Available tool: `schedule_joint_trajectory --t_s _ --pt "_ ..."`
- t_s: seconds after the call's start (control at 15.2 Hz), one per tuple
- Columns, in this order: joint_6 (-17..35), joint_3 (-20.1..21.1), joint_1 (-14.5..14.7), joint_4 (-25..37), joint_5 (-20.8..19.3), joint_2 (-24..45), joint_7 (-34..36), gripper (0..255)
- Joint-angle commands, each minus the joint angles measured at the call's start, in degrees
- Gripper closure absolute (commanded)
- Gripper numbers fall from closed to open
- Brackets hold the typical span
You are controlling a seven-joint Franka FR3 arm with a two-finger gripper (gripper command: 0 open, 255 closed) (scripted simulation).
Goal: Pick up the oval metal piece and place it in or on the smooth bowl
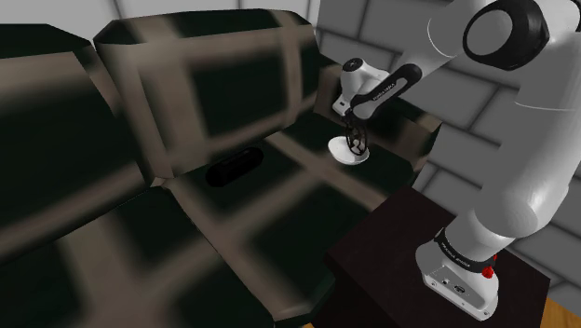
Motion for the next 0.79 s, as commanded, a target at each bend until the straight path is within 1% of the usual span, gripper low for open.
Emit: schedule_joint_trajectory --t_s 0.0,0.13,0.66,0.73 --pt "1.01 -0.18 0.05 0.06 -0.53 1.18 0.87 255" --pt "2.18 -0.41 0.12 0.18 -1.16 2.62 1.90 255" --pt "2.18 -0.40 0.11 0.18 -1.17 2.62 1.90 255" --pt "2.19 -0.39 0.09 0.29 -1.14 2.74 1.88 0"
